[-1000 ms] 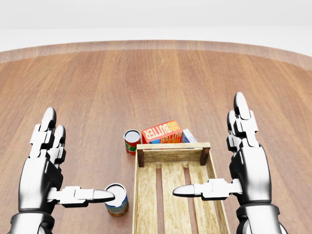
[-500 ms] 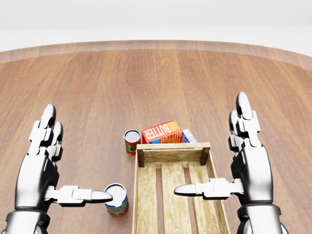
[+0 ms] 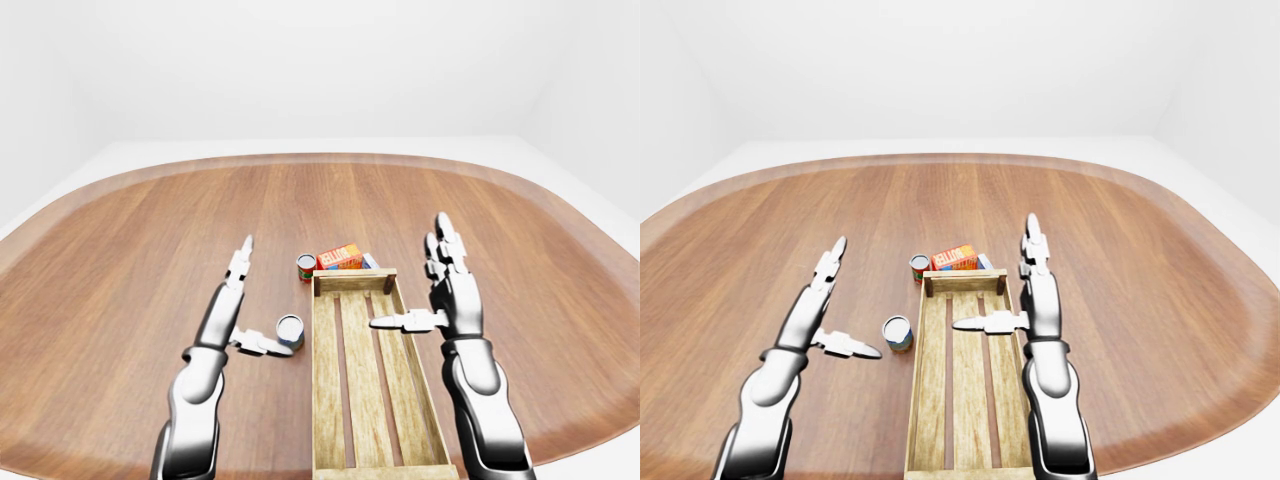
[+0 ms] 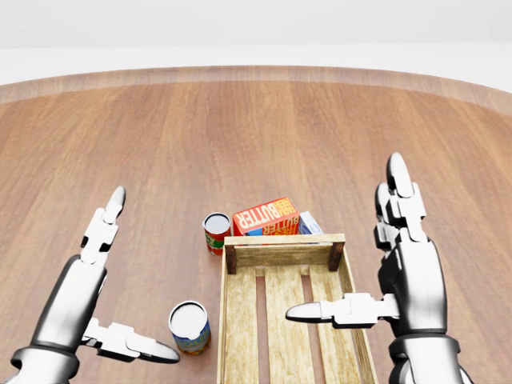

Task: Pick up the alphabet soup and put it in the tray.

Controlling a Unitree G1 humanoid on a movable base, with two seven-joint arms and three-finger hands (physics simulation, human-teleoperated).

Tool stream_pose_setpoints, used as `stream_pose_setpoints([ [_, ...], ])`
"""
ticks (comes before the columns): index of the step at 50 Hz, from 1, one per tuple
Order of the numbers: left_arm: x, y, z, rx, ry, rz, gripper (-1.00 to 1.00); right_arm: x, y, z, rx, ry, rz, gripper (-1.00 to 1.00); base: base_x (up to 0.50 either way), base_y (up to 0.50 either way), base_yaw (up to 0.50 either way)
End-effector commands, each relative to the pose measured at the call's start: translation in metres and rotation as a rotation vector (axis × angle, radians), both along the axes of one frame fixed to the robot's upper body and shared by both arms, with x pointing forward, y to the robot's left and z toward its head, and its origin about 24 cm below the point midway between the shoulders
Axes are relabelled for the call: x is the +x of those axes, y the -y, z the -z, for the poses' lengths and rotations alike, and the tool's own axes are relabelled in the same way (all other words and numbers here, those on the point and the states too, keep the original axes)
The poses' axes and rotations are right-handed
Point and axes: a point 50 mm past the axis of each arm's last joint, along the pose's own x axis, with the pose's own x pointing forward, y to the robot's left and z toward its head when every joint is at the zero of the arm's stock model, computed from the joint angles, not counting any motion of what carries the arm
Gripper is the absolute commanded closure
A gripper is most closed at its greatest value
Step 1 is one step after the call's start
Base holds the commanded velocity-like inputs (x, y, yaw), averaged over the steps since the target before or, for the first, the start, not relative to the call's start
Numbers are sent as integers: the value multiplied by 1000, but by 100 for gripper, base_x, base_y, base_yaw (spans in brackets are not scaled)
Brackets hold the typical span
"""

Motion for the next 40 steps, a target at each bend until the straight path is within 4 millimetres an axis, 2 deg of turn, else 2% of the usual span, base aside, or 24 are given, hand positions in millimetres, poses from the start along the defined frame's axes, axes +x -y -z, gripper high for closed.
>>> stream_pose_setpoints([
  [1, -2, -1, 11, 109, -66, 10, -100, 1, -1, 1, 2, -5, -6, -100, 0, 0, 0],
  [7, -3, 1, 21, 168, -94, 21, -100, 0, 0, -1, 7, 3, -2, -100, 0, 0, 0],
  [16, -3, -1, 25, 175, -117, 20, -100, 0, 0, -1, 7, 5, -1, -100, 0, 0, 0],
  [20, -4, -2, 28, 240, -111, 19, -100, 0, 1, -2, 8, 7, -1, -100, 0, 0, 0],
  [24, -4, -2, 28, 227, -119, 16, -100, 0, 0, -1, 7, 6, -2, -100, 0, 0, 0],
  [40, -3, 3, 46, 234, -177, 31, -100, 0, 1, -2, 7, 10, -2, -100, 0, 0, 0],
])
